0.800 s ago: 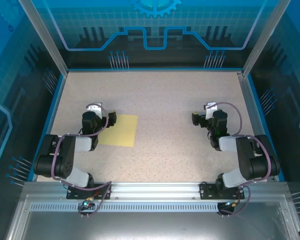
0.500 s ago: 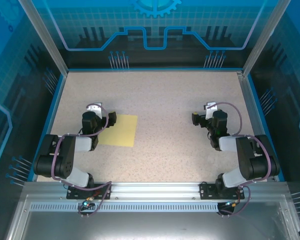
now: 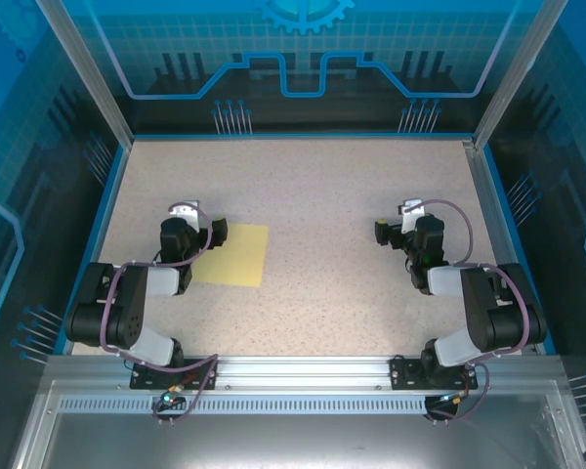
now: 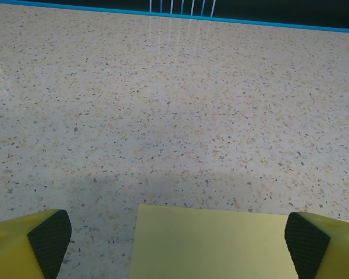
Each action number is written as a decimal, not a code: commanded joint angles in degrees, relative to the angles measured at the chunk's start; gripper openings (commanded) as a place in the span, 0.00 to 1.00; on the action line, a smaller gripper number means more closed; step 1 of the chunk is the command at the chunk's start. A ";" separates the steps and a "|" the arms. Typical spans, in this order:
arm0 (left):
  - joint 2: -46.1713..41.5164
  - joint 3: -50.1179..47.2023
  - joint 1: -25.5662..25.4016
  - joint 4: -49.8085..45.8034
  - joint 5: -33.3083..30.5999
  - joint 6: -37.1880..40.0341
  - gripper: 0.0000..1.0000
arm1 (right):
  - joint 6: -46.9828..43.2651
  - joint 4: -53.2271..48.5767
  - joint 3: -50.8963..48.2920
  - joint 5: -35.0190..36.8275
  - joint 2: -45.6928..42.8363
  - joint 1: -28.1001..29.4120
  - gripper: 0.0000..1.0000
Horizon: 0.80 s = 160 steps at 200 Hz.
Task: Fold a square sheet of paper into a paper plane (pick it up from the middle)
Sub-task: Move the square sheet of paper to the center of the table.
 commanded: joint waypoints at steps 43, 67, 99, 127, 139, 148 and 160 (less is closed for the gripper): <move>-8.83 4.36 0.47 -12.73 -2.55 -0.52 0.98 | 2.33 -14.17 4.11 7.47 -11.87 -0.43 1.00; -15.11 7.75 0.45 -24.49 -3.49 -5.29 0.99 | 9.30 -33.55 10.48 9.36 -19.96 0.47 0.99; -18.21 16.11 -1.74 -43.45 -9.99 -17.39 0.99 | 19.31 -49.57 17.00 9.10 -21.51 6.16 1.00; -20.57 19.04 -2.33 -50.27 -5.11 -22.68 0.98 | 26.22 -55.85 21.46 12.30 -18.01 18.16 0.99; -21.45 20.58 -2.35 -53.29 -2.31 -23.52 0.98 | 27.62 -58.93 25.23 13.39 -13.92 23.66 0.99; -21.87 22.33 -2.34 -56.94 -1.48 -24.07 0.99 | 28.52 -61.73 28.94 14.53 -9.71 27.47 0.99; -22.02 25.07 -2.34 -62.30 -1.15 -23.87 0.98 | 28.99 -65.33 34.56 15.65 -3.36 32.13 0.99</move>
